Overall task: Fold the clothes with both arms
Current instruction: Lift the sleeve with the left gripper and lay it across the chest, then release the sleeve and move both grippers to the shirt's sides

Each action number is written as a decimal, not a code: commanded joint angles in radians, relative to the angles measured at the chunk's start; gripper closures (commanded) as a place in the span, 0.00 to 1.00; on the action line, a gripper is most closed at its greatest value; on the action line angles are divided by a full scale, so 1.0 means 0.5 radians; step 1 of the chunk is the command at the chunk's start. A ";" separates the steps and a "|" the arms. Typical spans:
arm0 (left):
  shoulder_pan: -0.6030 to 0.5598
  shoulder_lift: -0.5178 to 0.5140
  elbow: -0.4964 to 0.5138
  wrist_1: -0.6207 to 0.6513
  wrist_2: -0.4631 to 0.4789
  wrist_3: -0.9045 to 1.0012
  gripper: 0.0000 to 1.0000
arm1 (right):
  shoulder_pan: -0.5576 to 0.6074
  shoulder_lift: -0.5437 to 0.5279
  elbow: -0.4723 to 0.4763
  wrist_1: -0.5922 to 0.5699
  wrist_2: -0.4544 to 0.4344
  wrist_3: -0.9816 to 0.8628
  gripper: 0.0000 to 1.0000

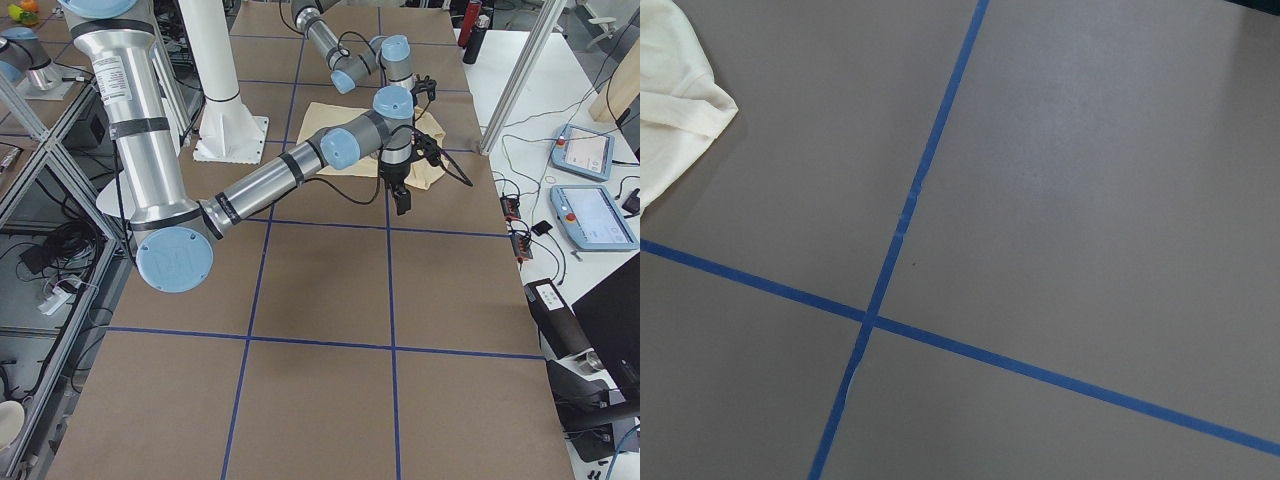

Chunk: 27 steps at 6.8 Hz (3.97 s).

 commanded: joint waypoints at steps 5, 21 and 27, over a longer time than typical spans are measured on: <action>0.053 -0.056 0.188 -0.299 0.198 -0.524 0.01 | 0.000 0.002 0.000 0.000 0.003 0.009 0.00; 0.013 1.969 -2.600 0.474 0.084 0.353 0.00 | -0.871 -0.166 0.687 0.003 -0.592 1.349 0.00; 0.367 2.442 -2.585 0.072 0.227 -0.077 0.00 | -1.732 -0.207 0.746 0.003 -1.376 2.119 0.00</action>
